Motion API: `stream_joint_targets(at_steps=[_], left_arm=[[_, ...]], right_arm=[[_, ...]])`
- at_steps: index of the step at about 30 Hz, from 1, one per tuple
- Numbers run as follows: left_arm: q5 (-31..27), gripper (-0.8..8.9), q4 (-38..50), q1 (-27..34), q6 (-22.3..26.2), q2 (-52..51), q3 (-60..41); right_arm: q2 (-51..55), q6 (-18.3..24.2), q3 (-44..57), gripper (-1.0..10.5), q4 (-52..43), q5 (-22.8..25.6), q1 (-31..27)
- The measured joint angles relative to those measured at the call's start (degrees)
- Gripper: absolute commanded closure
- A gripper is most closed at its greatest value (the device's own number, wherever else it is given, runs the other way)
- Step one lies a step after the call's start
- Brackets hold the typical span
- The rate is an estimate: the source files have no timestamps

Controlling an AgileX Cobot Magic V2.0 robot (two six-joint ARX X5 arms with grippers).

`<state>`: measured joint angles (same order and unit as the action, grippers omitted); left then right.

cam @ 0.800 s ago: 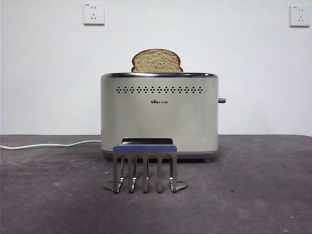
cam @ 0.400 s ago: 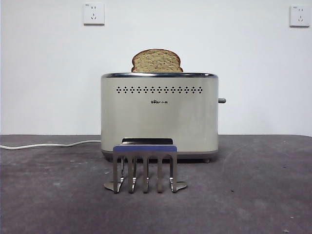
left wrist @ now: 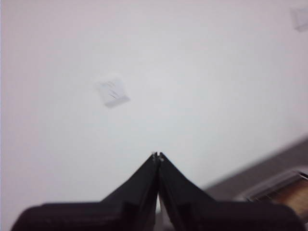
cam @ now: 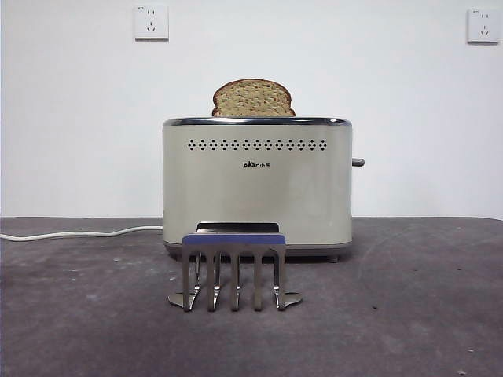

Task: Pick up a slice of bread from the rack,put the bread on the toaster,press the button

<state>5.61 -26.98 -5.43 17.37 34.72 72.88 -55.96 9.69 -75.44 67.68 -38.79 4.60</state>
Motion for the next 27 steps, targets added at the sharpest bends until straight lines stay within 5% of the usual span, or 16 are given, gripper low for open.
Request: stream_joint_targets(at_steps=[13,27], left_arm=[[-2.4,8.16,25.1,5.4,-3.1,-20.8,-44.1],[-5.4,8.16,26.7,5.7,-6.0,-32.1,-66.4]], right_arm=[[0.0,0.0,0.0,9.5,0.0,0.0,0.0],[0.0,0.0,0.0,9.5,0.0,0.0,0.0]])
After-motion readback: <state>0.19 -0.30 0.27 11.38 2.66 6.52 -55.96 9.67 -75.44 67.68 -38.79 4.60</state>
